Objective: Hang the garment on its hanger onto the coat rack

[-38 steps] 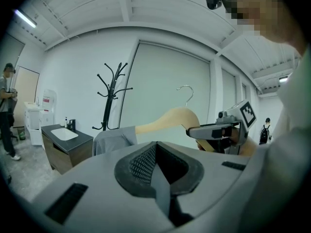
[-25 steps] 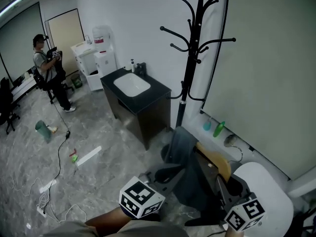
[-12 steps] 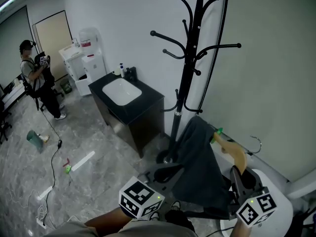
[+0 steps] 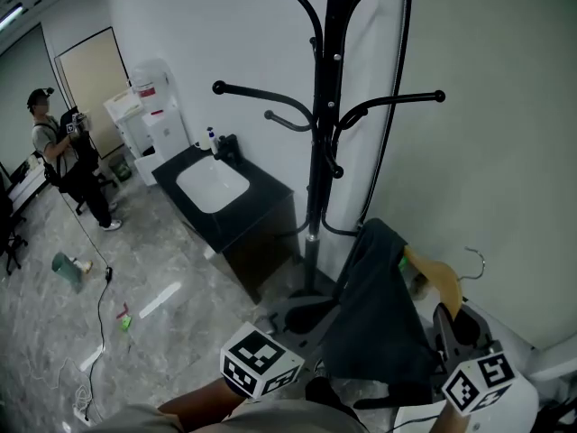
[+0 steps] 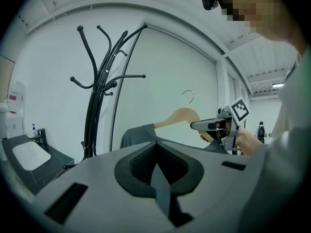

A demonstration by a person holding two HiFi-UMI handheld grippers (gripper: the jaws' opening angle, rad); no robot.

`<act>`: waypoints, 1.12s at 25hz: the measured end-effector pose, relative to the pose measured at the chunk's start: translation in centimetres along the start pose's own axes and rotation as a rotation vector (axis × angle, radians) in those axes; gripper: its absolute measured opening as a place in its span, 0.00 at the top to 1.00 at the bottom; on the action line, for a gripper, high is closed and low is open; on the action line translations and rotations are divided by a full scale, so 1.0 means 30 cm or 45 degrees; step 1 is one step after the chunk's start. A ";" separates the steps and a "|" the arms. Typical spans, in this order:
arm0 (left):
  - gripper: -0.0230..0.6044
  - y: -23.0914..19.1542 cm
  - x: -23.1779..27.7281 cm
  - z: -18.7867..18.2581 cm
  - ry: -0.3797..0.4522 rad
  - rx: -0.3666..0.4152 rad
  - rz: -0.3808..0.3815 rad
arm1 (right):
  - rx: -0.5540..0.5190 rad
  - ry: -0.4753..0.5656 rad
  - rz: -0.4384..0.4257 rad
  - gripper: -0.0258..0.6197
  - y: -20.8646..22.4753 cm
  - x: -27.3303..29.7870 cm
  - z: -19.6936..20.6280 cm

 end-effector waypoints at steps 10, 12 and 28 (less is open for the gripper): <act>0.96 -0.125 0.360 -0.152 0.036 -0.020 -0.092 | -0.151 -0.007 -0.054 0.86 0.332 0.274 -0.106; 0.96 -0.150 0.394 -0.168 0.035 -0.023 -0.124 | -0.171 0.000 -0.088 0.86 0.370 0.353 -0.118; 0.96 -0.325 0.429 -0.284 0.063 0.024 -0.258 | -0.261 0.084 -0.276 0.86 0.401 0.864 -0.237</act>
Point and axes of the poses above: the fingertips, and each gripper's own axes: x forward along the fingers, y to its right, z out of its underside, the point moved 7 cm from there along -x, backward along the fingers, and after that the axes turned 11 degrees about -x, right-handed, at the moved point
